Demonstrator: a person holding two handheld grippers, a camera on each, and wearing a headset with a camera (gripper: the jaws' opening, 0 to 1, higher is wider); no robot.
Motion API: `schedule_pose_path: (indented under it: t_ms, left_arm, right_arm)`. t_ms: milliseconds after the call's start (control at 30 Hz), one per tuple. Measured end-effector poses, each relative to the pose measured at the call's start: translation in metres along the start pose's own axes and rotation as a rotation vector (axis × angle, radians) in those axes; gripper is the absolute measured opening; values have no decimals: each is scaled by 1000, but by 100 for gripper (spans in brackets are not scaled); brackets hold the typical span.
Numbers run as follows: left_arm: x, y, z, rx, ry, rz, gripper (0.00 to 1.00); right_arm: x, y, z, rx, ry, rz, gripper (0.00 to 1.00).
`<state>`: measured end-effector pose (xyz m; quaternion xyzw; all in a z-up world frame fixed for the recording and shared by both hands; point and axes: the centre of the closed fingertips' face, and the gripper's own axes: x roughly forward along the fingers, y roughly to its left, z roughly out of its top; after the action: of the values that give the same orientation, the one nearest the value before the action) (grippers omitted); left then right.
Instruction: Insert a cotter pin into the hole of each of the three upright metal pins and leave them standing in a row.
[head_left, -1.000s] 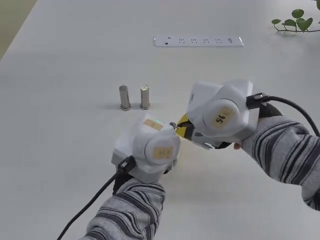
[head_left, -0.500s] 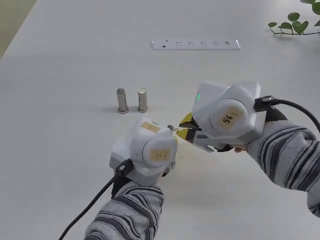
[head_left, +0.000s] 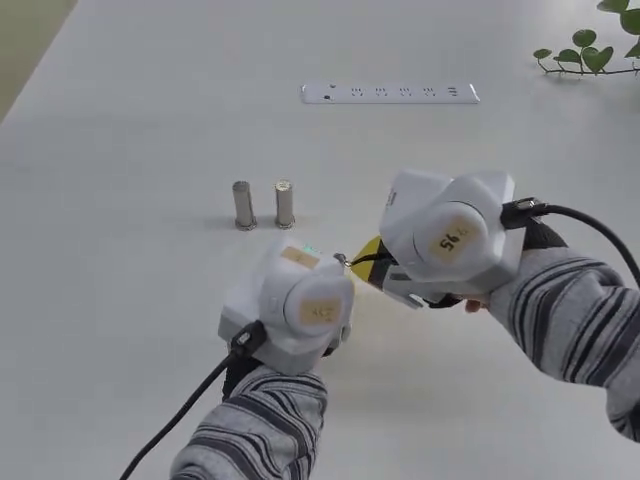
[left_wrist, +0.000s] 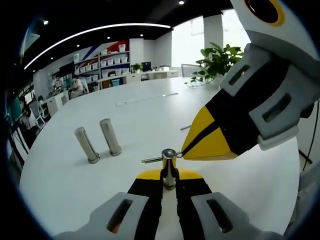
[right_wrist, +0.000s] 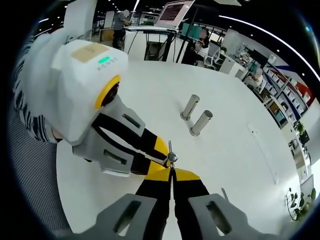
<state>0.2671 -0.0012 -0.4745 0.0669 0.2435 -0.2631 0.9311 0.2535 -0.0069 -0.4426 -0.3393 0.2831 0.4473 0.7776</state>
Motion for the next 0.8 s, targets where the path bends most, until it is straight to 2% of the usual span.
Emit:
schedule_pose_path:
  t_ms: [167, 233, 333, 400, 533, 667, 733, 800]
  left_arm:
    - [0, 1, 0, 0, 1, 1, 5]
    - [-1, 4, 0, 20, 2, 20, 5]
    - [-3, 8, -1, 12, 3, 22, 5]
    - [-4, 13, -1, 15, 9, 33, 5]
    - [-8, 28, -2, -4, 15, 56, 5]
    - [-15, 48, 4, 6, -5, 94, 5]
    - [-18, 60, 3, 23, 7, 124, 5]
    - [-20, 69, 3, 24, 3, 139, 5]
  right_arm:
    - [-2, -1, -3, 66, -15, -14, 0]
    - [-5, -4, -4, 126, -33, -42, 2]
    - [-11, -8, -6, 230, -78, -67, 9]
    - [-15, -10, -5, 283, -112, -65, 13]
    - [-20, -12, -9, 389, -149, -71, 20]
    - [-25, -10, -17, 427, -161, -77, 23]
    - [-25, -7, -20, 450, -162, -69, 24]
    - [-26, -5, -23, 461, -165, -71, 25]
